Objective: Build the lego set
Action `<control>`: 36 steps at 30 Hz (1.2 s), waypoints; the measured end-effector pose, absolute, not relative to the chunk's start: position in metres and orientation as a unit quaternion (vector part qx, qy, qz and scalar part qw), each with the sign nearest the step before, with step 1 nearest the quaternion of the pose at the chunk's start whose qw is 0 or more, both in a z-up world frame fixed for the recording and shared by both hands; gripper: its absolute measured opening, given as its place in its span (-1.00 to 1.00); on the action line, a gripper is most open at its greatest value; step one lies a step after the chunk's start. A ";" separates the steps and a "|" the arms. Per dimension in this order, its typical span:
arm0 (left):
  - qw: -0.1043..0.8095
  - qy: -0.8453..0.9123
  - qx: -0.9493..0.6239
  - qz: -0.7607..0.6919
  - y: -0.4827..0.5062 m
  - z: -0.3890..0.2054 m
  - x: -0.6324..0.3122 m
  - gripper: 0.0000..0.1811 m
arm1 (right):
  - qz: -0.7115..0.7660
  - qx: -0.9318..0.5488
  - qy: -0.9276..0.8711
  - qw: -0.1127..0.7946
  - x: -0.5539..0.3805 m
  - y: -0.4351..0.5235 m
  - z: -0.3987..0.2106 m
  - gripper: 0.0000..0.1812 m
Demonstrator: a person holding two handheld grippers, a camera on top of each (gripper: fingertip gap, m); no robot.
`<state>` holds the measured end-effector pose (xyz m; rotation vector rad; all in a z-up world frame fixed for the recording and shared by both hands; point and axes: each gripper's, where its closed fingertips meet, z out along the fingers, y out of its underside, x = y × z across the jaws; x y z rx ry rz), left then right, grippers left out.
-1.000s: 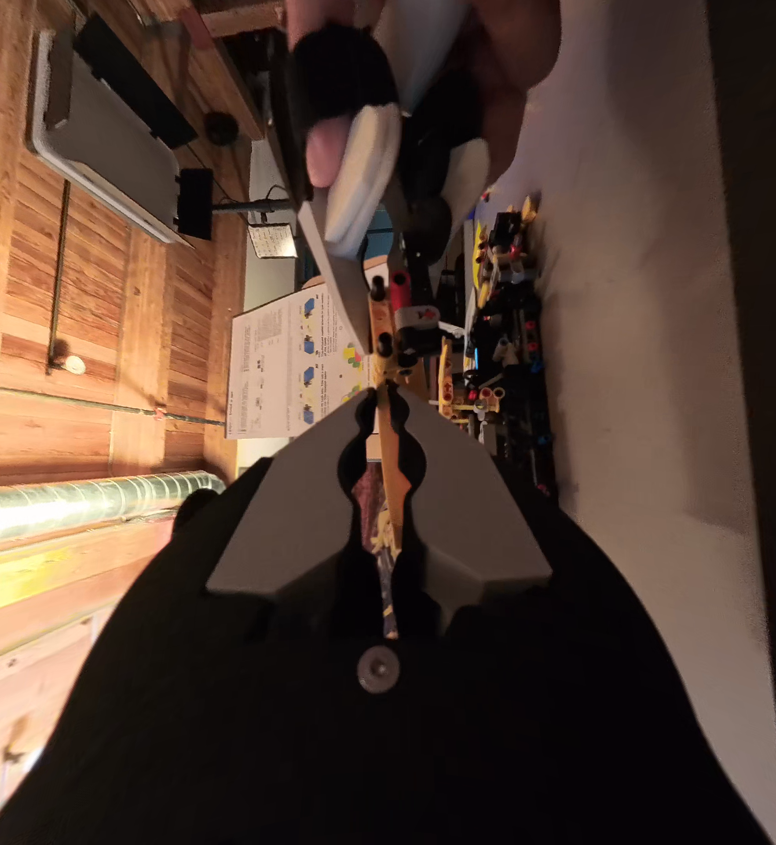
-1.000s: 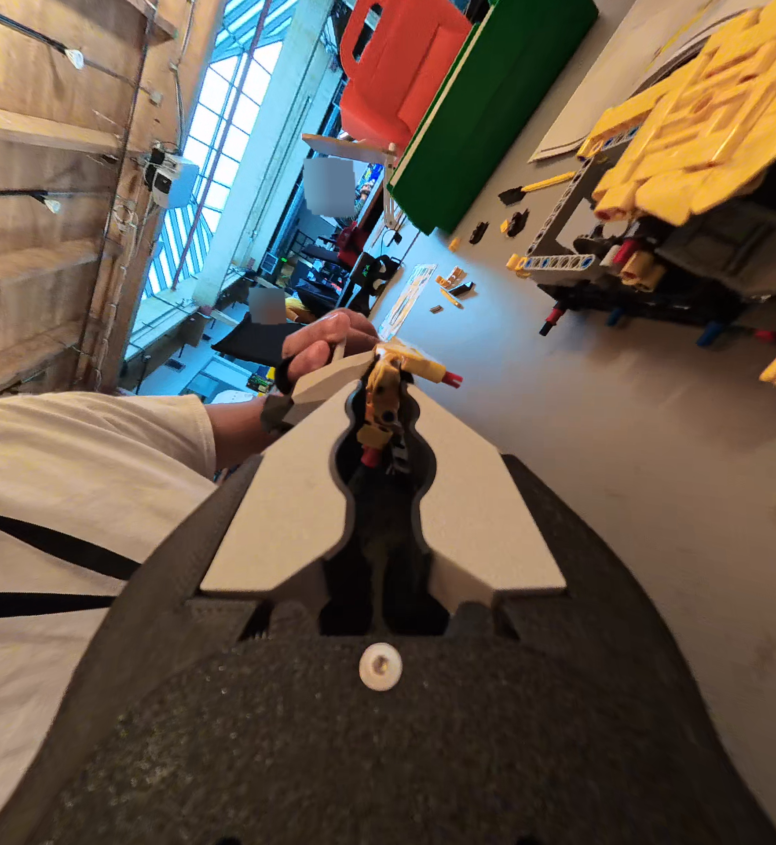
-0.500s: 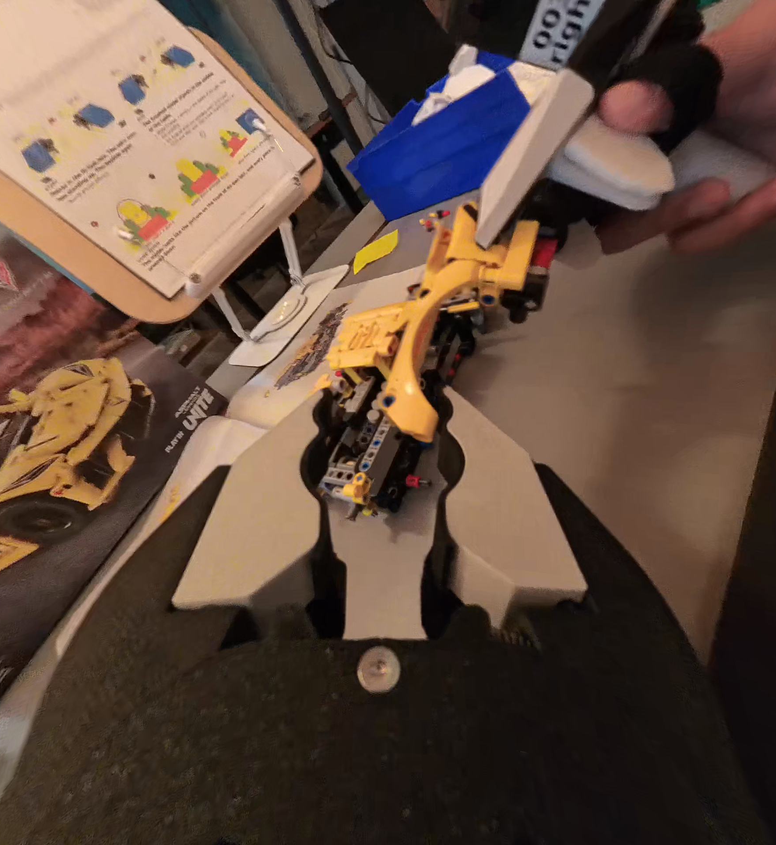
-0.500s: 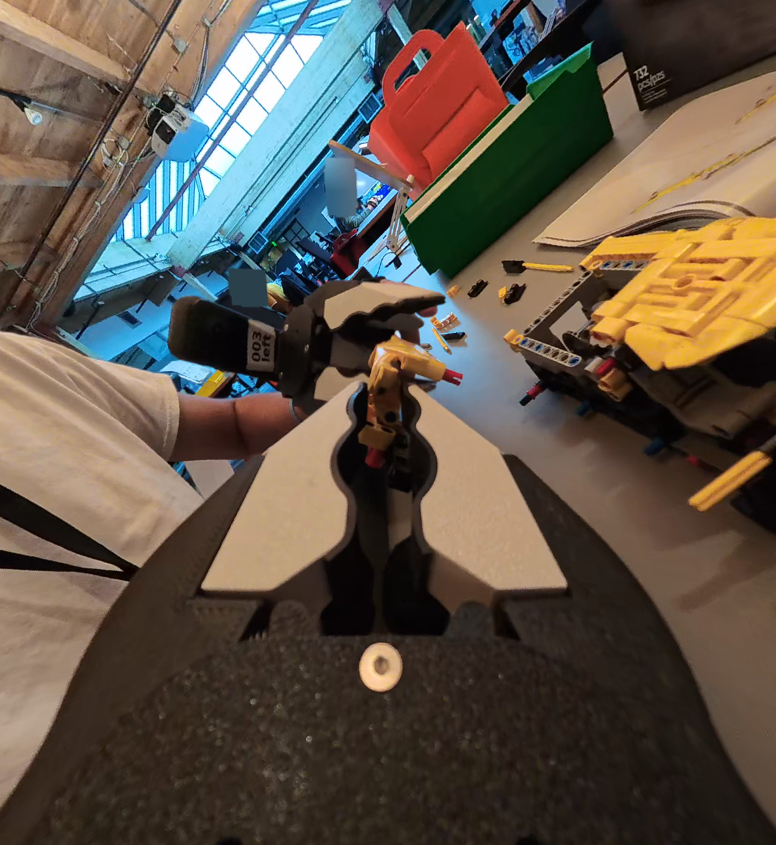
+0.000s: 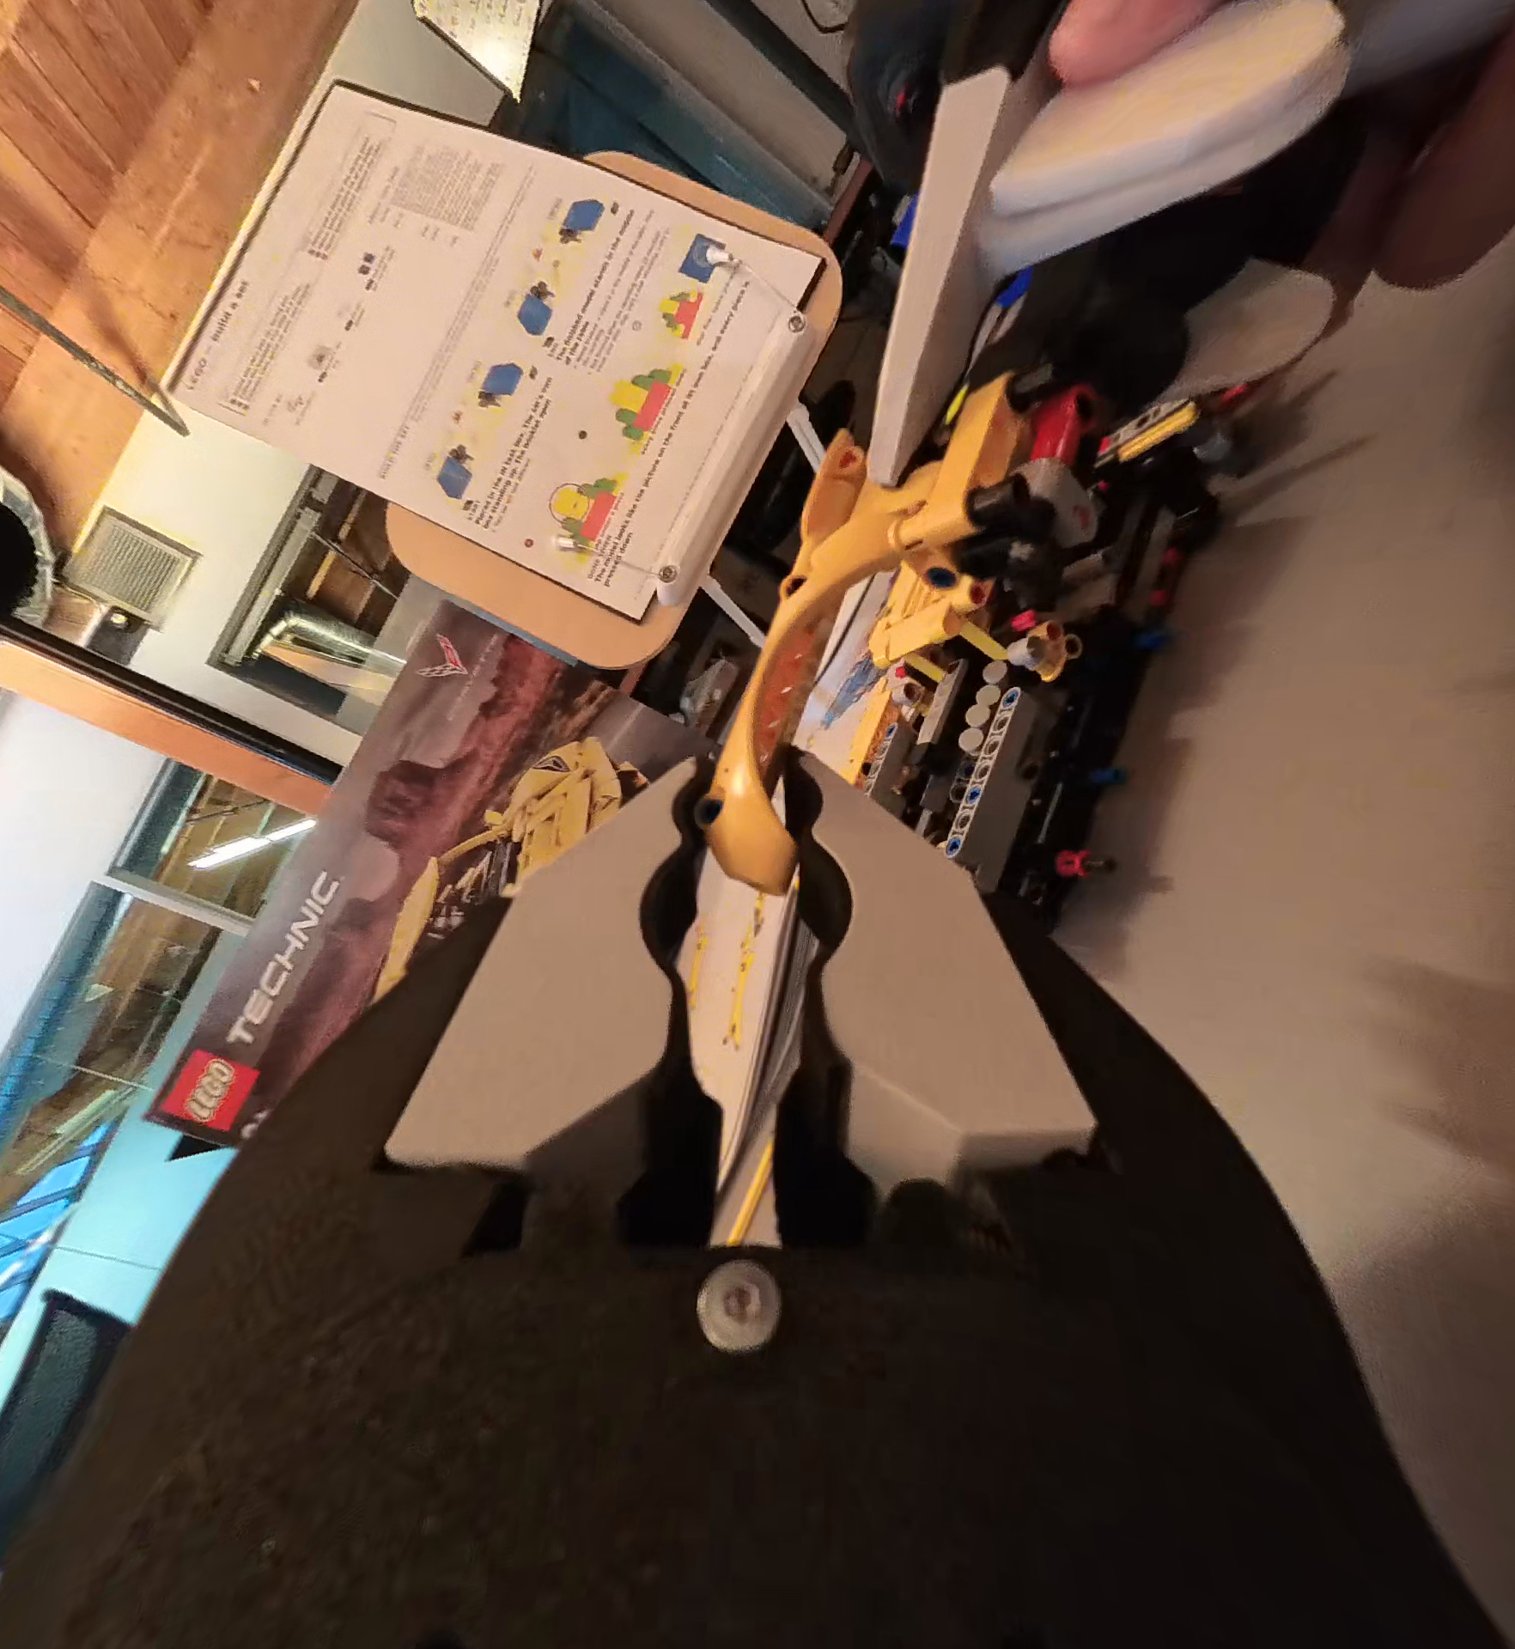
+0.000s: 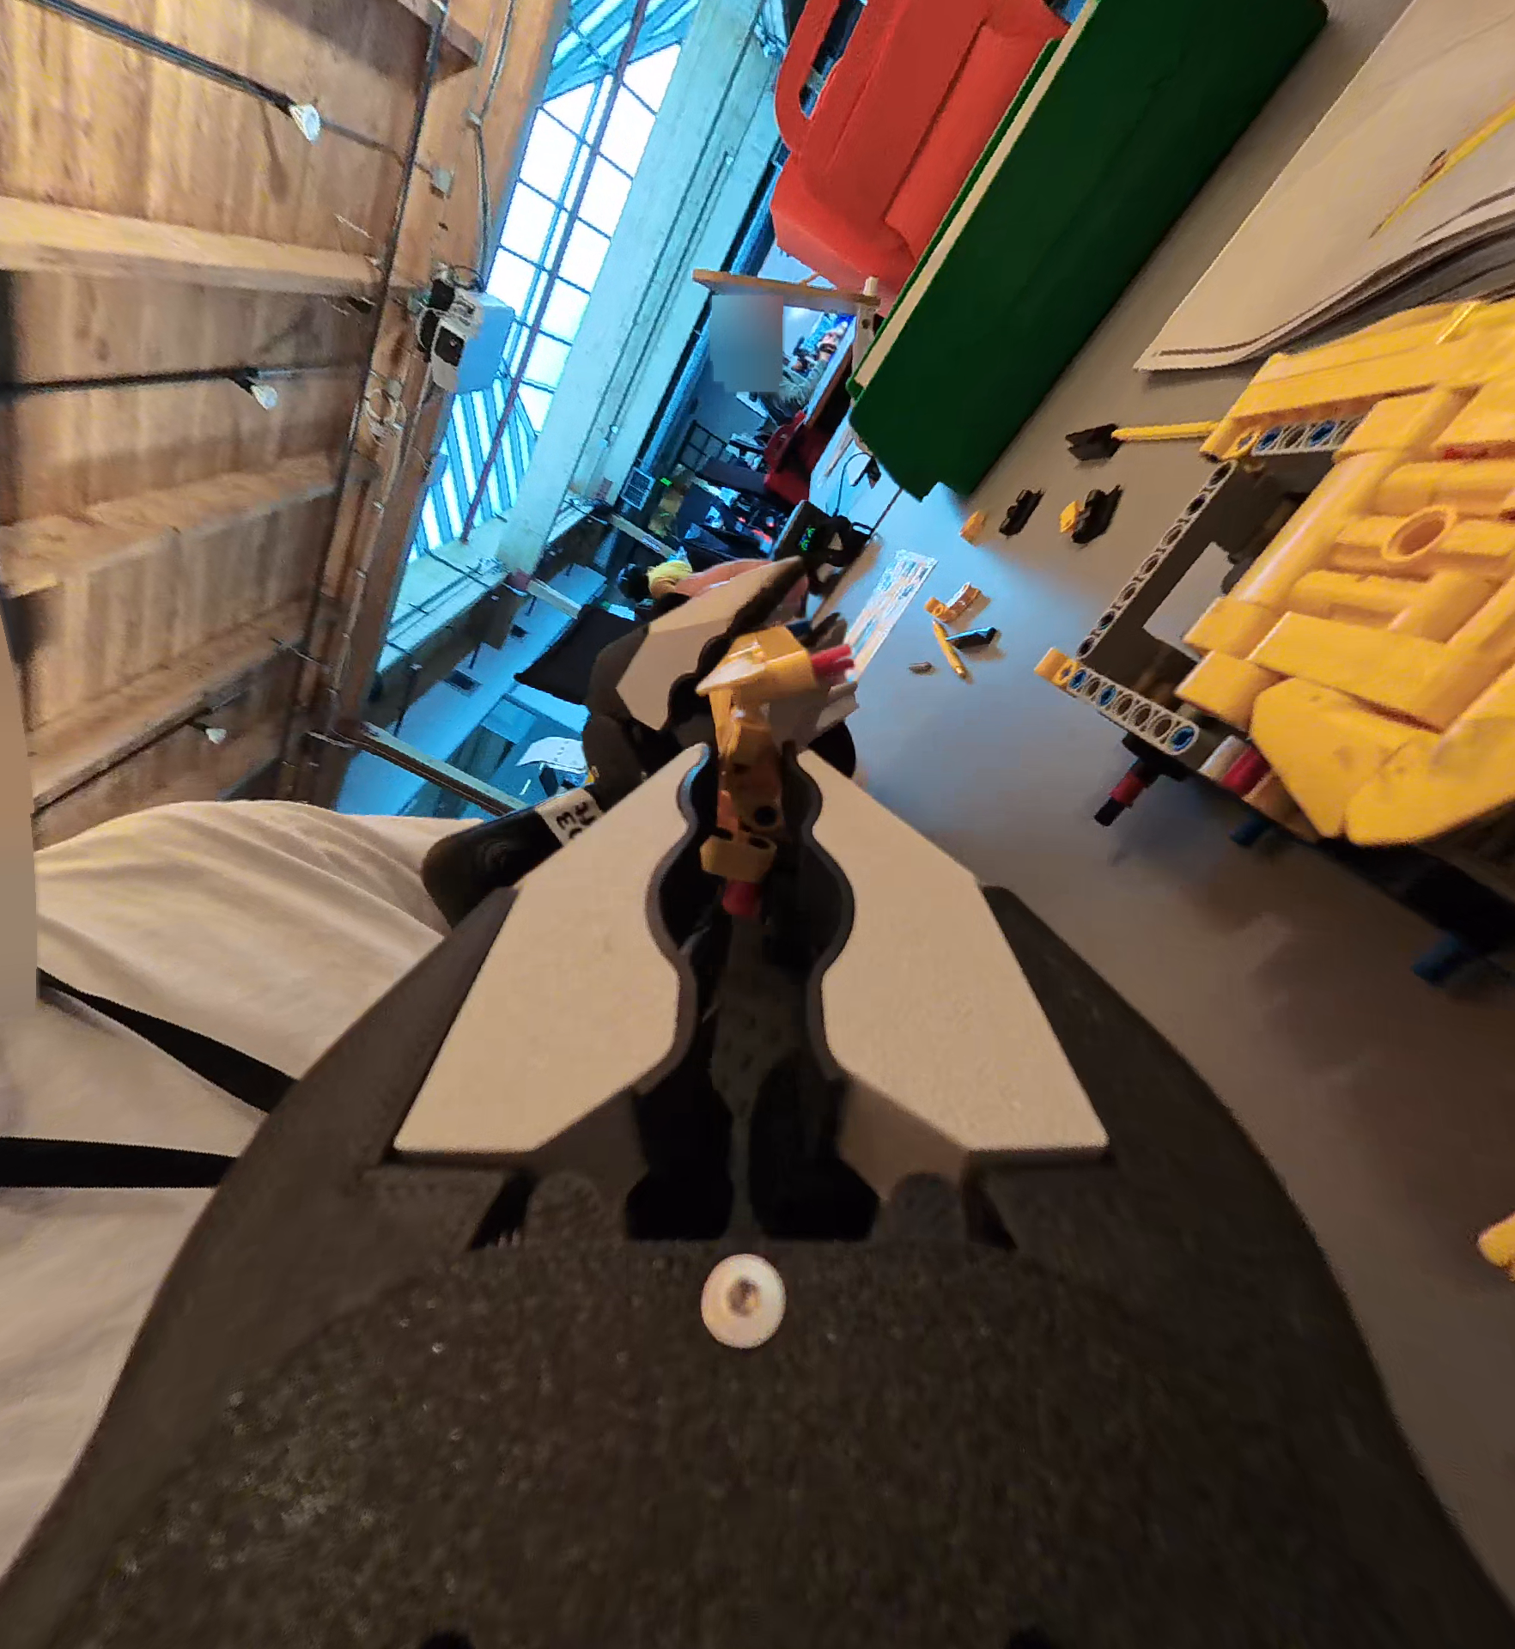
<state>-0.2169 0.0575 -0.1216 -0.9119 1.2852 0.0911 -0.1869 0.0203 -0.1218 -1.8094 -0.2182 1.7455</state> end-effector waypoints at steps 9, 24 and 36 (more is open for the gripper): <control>0.699 0.549 -0.459 -0.003 0.069 -0.117 -0.220 -0.83 | 0.600 -0.688 -0.121 0.390 -0.165 0.032 -0.115 -0.63; 0.717 0.543 -0.430 0.080 0.104 -0.116 -0.230 -0.83 | 0.313 -0.727 -0.026 0.611 -0.051 0.069 -0.117 -0.51; 0.704 0.573 -0.409 0.095 0.096 -0.127 -0.221 -0.83 | 0.393 -0.731 -0.086 0.551 -0.103 0.057 -0.125 -0.60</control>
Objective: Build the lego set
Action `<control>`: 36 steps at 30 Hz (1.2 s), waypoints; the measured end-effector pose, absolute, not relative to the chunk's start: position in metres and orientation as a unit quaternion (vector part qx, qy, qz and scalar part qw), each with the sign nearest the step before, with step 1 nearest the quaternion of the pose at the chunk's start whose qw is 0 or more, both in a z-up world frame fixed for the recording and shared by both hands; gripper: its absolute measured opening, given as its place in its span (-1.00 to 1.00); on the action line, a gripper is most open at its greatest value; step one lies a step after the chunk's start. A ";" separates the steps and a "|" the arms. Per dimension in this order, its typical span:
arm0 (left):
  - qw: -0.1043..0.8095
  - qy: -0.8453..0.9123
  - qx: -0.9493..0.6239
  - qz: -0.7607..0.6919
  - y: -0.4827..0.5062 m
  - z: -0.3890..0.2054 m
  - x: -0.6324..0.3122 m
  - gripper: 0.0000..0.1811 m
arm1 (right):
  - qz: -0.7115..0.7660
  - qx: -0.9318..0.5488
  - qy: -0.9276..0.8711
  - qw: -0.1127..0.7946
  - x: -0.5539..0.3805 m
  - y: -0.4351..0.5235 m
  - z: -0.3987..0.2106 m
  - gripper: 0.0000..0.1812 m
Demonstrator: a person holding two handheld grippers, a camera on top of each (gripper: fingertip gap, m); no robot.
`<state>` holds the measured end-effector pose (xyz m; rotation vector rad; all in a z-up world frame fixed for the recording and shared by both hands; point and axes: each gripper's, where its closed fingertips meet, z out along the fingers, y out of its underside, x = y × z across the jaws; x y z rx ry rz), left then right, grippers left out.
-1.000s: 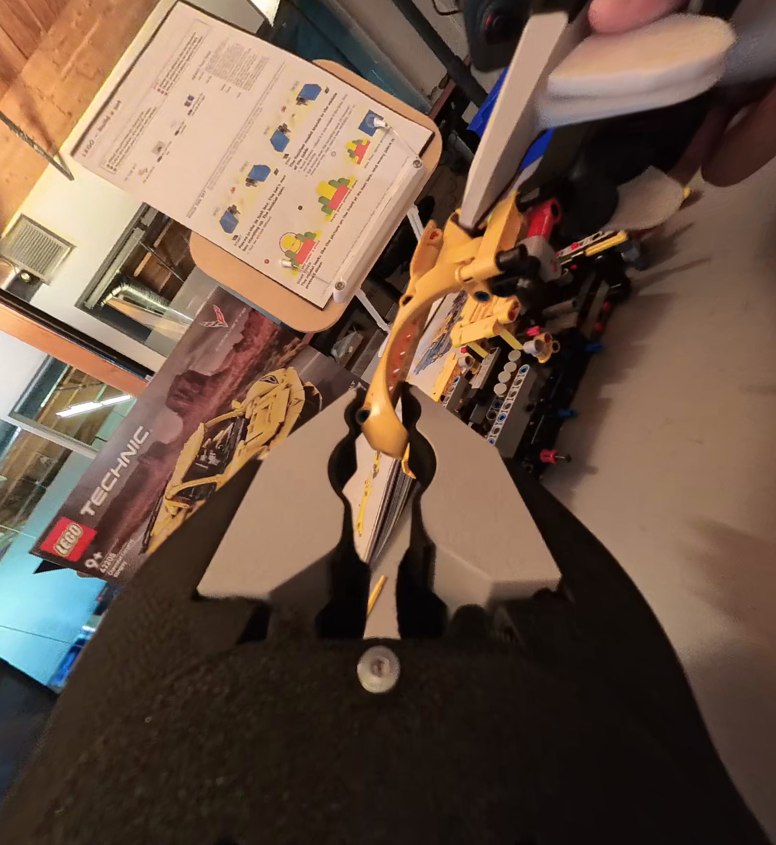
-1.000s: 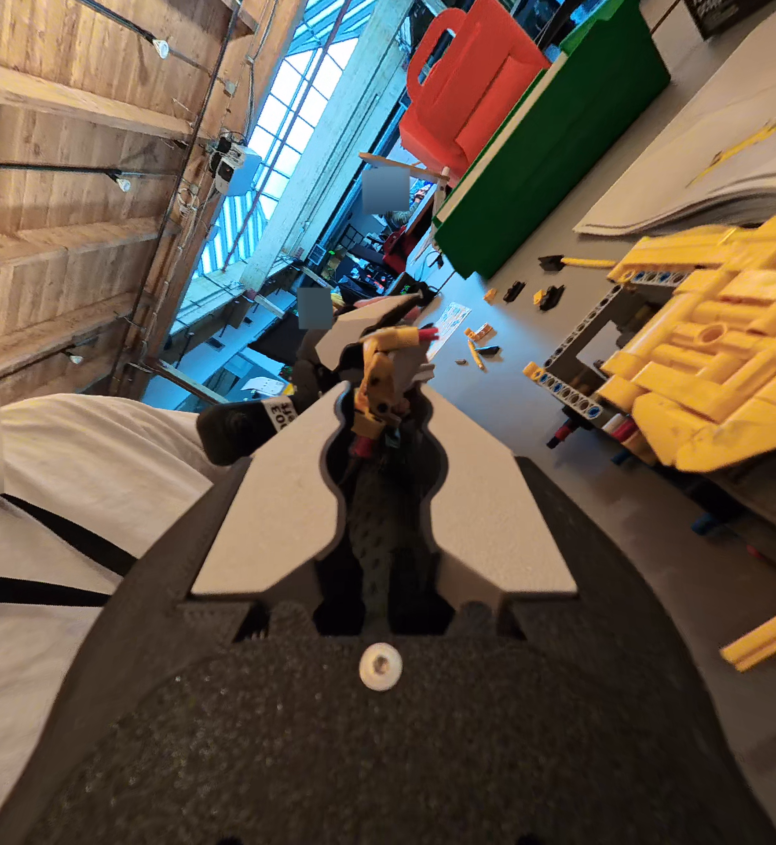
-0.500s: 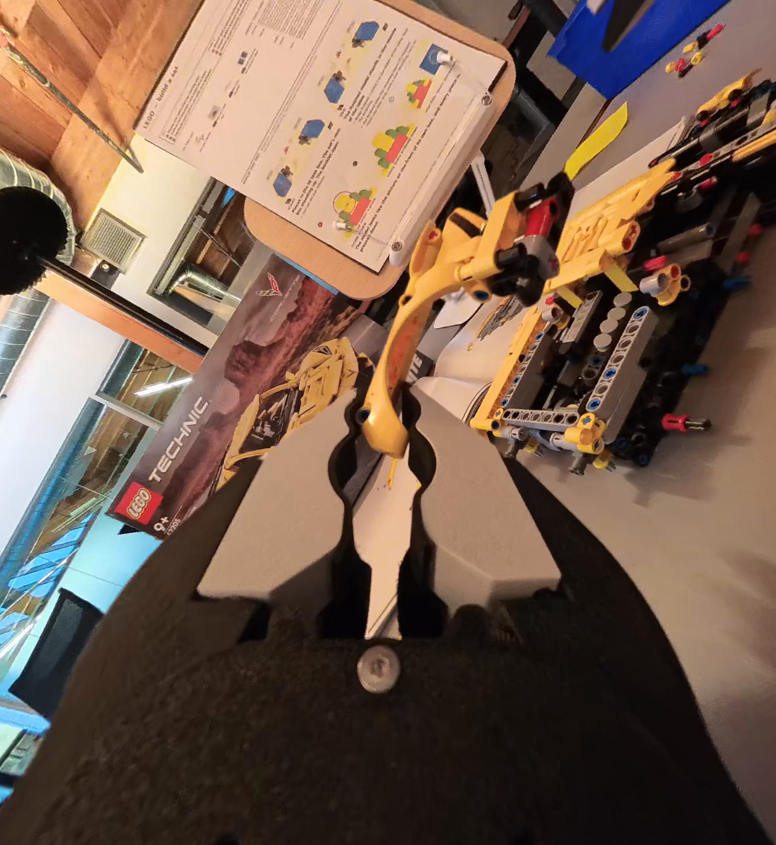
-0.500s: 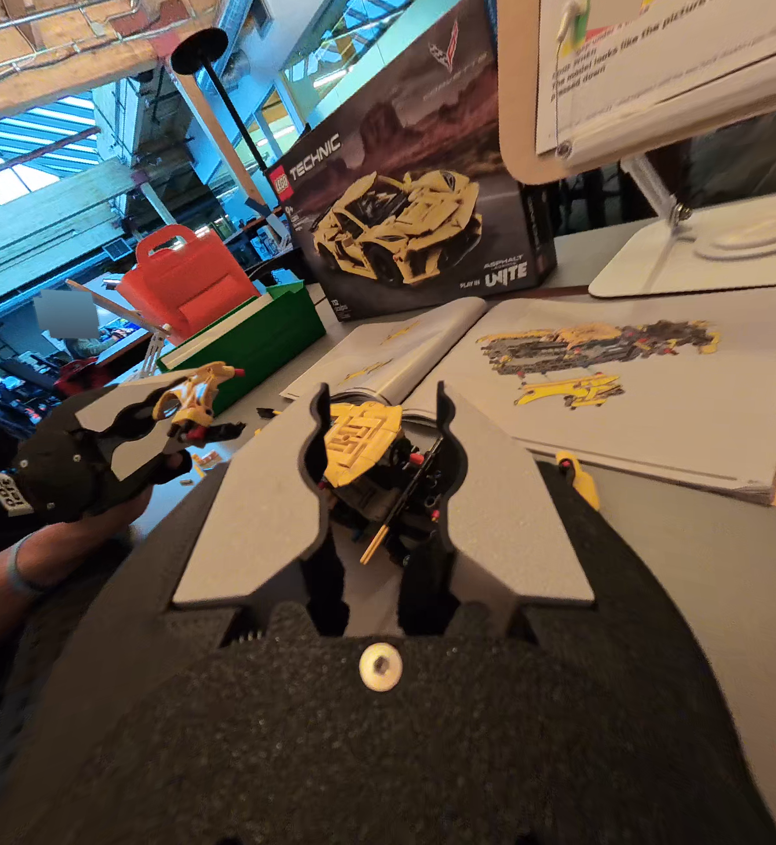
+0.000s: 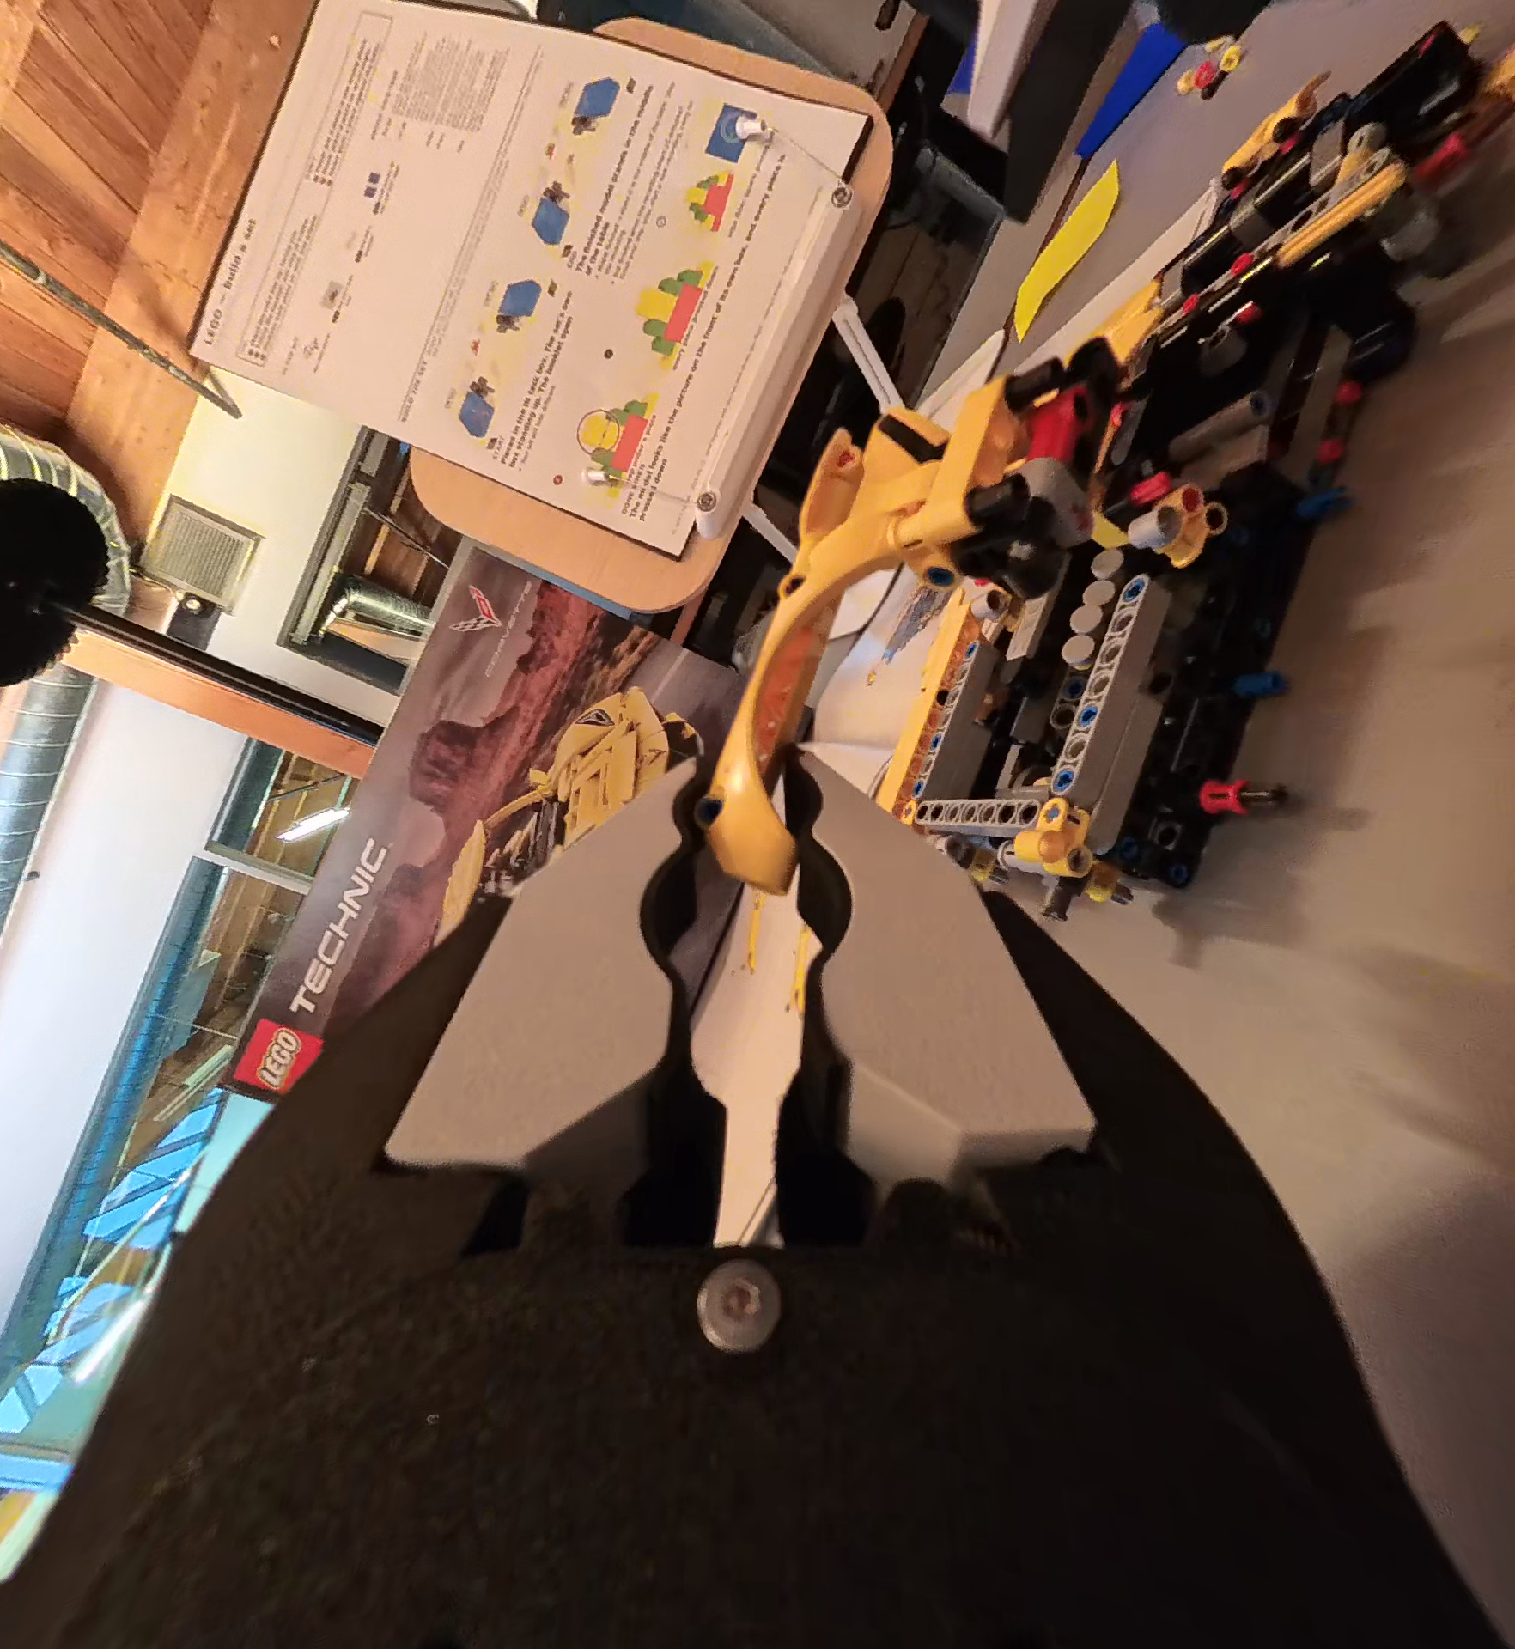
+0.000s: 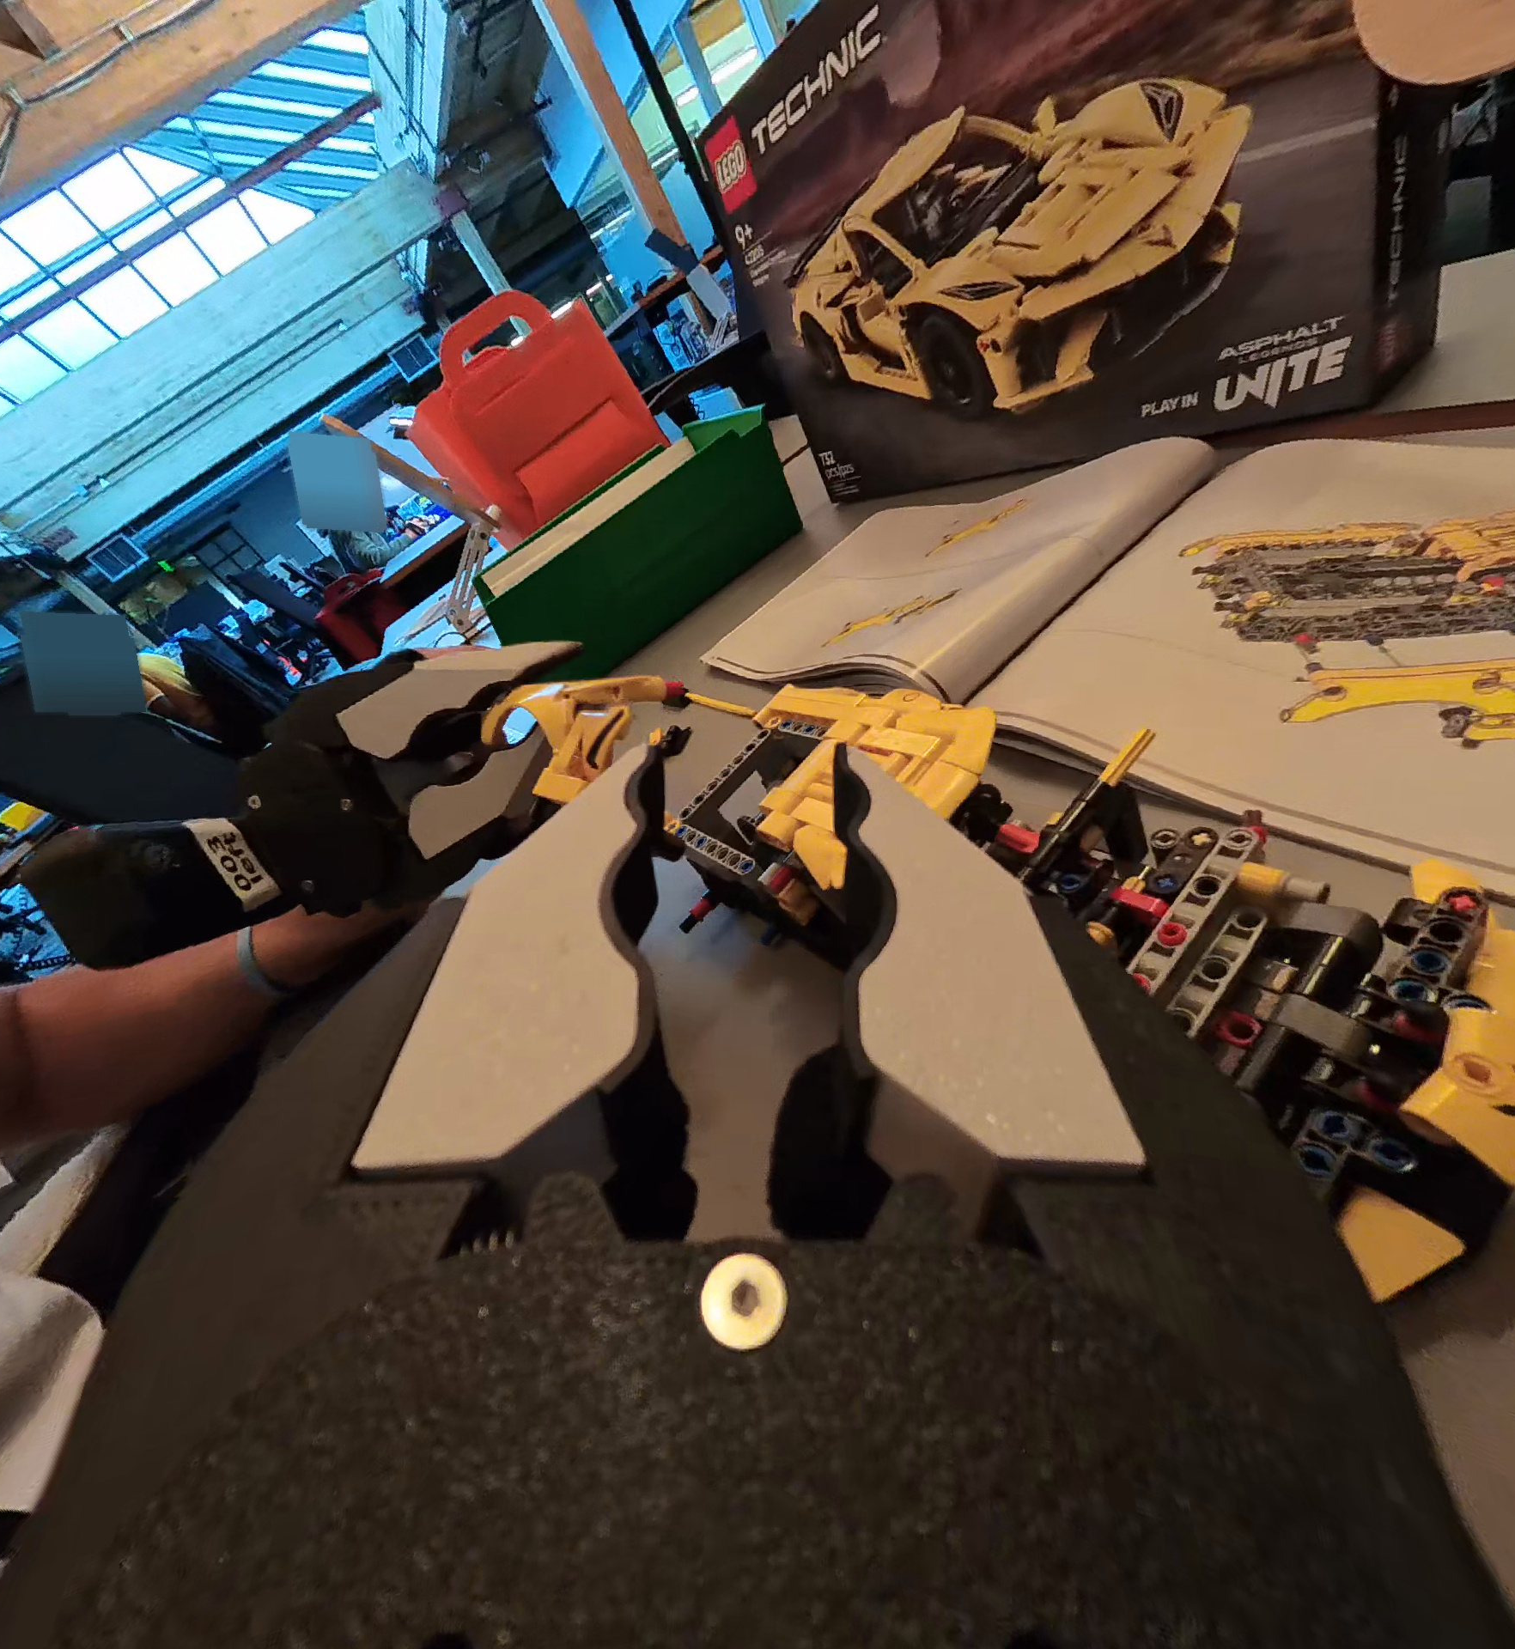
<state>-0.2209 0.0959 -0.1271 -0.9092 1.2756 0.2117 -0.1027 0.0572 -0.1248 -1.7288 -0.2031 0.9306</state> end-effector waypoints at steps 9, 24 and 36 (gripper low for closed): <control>0.683 0.571 -0.453 0.048 0.101 -0.133 -0.225 -0.83 | 0.408 -0.727 -0.070 0.548 -0.098 0.057 -0.124 -0.61; 0.720 0.565 -0.401 0.043 0.076 -0.117 -0.207 -0.83 | 0.587 -0.659 -0.163 0.441 -0.171 0.024 -0.104 -0.49; 0.718 0.574 -0.394 0.023 0.067 -0.118 -0.201 -0.83 | 0.594 -0.682 -0.162 0.394 -0.177 0.022 -0.122 -0.57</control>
